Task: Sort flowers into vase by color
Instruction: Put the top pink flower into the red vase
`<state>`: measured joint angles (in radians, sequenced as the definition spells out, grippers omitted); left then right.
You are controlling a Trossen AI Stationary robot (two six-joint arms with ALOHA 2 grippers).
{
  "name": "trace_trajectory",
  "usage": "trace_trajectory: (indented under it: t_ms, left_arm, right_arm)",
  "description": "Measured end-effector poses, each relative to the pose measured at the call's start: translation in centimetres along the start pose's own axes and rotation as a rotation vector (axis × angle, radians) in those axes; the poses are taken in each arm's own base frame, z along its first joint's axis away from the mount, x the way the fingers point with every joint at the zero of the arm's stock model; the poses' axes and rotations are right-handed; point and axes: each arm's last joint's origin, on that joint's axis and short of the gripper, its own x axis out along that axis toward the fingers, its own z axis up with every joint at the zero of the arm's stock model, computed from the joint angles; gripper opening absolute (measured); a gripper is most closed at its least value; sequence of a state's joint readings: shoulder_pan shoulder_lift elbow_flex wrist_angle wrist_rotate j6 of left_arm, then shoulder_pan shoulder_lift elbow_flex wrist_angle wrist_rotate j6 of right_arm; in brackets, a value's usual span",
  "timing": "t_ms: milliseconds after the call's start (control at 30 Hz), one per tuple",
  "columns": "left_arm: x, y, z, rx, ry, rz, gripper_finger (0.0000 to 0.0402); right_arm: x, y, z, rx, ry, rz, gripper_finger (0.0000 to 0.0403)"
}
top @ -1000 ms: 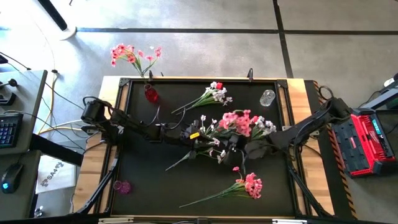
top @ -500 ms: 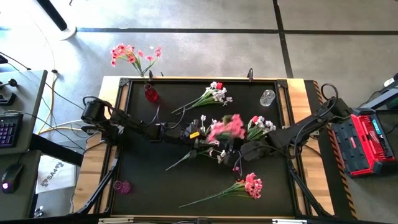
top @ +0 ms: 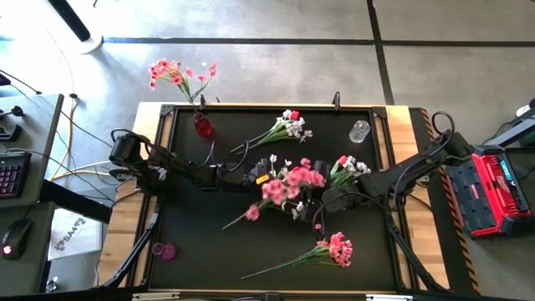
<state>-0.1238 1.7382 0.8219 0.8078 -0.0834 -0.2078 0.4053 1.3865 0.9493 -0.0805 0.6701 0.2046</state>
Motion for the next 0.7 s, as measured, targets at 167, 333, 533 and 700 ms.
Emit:
trace_trajectory:
  t_ms: [167,333,533,700]
  left_arm:
    - [0.0,-0.1,0.0,0.001,0.003,-0.008,0.0006]
    - [0.0,-0.1,0.0,-0.016,0.008,-0.049,0.0001]
    - [-0.5,-0.2,0.9,0.000,0.001,-0.025,0.0001]
    - [-2.0,0.7,3.0,0.065,0.012,0.089,0.0000]
  right_arm:
    - [0.4,-0.2,0.2,0.056,0.004,0.071,0.0000]
    - [0.5,-0.4,0.4,0.112,-0.006,0.049,0.0009]
    - [-0.1,-0.1,0.4,0.084,-0.053,-0.087,0.0074]
    - [-0.7,0.0,-0.4,0.099,-0.055,-0.245,0.0121]
